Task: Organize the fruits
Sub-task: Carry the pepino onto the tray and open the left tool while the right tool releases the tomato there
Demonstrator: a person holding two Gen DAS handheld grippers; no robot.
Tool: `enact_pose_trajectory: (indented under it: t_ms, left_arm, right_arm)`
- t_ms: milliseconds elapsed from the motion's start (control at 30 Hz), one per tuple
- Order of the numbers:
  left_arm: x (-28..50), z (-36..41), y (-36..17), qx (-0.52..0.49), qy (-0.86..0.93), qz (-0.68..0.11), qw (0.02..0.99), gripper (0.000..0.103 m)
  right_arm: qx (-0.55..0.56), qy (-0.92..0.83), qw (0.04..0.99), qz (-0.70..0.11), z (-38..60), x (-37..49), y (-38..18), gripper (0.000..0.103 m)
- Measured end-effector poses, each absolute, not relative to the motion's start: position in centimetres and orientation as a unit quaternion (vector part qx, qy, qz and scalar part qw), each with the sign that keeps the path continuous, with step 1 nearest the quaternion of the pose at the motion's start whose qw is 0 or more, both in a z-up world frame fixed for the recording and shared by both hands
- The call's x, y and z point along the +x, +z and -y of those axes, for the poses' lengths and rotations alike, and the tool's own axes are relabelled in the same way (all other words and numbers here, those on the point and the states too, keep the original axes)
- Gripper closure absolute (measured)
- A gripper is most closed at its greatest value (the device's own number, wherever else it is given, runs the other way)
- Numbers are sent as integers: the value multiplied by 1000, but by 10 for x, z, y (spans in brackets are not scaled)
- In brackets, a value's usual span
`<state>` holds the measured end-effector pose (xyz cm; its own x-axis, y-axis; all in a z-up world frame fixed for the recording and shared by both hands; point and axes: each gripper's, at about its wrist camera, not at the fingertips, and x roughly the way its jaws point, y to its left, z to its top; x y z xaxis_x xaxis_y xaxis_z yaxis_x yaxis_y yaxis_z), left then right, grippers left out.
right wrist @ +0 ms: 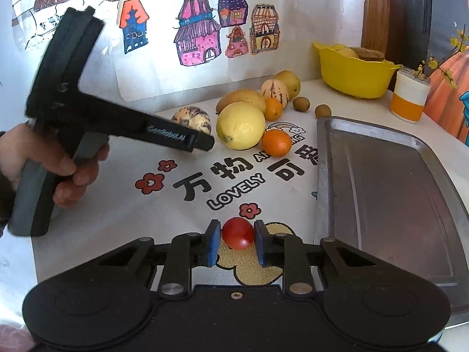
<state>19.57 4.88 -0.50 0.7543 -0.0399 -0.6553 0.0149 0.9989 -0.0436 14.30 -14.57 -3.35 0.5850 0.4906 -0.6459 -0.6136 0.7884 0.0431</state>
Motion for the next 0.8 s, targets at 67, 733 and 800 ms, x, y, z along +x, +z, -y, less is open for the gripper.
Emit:
enact_pose_trajectory:
  t_ms: [67, 733, 800]
  left_arm:
    - [189, -44, -3, -21, -20, -356, 934, 51]
    - [258, 52, 30, -63, -72, -320, 943, 51]
    - [274, 61, 26, -61, -77, -323, 941, 51]
  right_arm:
    - [-86, 313, 886, -332, 148, 142, -33, 78]
    - [-23, 268, 921, -281, 244, 242, 23, 78]
    - [-21, 263, 921, -288, 251, 270, 21, 78]
